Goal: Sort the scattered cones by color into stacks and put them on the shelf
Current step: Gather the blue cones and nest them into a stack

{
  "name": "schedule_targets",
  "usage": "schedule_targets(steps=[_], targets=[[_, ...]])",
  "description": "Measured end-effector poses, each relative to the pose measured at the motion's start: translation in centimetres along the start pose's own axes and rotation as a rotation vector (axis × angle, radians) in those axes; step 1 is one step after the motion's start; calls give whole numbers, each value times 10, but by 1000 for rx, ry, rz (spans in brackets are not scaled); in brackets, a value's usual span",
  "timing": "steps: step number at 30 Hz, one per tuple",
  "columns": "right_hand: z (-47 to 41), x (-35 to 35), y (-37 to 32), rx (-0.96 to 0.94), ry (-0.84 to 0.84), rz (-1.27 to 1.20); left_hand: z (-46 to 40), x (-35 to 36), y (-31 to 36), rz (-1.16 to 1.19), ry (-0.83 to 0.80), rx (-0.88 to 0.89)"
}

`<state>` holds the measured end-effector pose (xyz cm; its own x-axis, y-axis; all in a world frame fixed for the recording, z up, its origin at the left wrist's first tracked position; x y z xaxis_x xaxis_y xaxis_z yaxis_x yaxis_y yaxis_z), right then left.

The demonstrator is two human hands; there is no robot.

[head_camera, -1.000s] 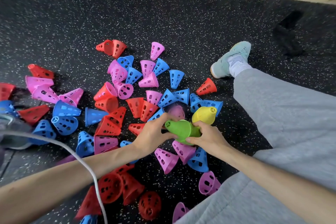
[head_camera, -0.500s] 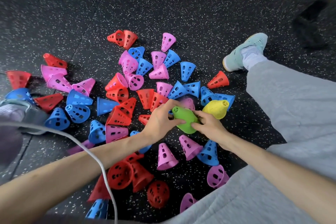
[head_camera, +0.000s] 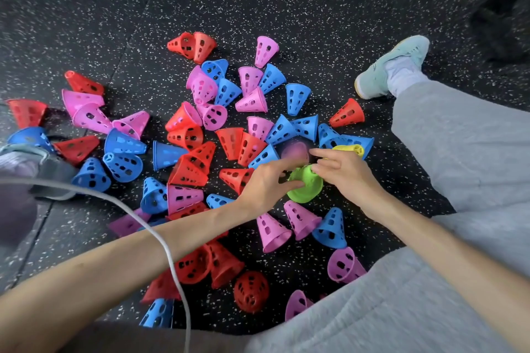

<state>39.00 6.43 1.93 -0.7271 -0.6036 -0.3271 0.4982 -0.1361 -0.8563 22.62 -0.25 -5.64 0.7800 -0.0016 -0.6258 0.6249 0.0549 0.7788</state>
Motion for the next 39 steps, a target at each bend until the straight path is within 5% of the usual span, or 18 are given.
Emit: schedule_targets(steps=[17, 39], targets=[[-49, 26, -49, -200, -26, 244, -5, -84, -59, -296, 213, -105], [-95, 63, -20, 51, -312, 455, -15, -71, -87, -390, 98, -76]])
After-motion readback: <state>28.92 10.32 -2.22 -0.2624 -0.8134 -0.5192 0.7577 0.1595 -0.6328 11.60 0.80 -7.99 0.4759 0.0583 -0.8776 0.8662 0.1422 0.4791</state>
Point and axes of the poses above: each hand's wrist, its own z-axis away from the middle knuckle, its own x-axis out of the palm, y = z × x, the point moved 3 cm from there along -z, towards the middle knuckle, and after that the axes turned 8 degrees about -z, right-handed, at the moved point
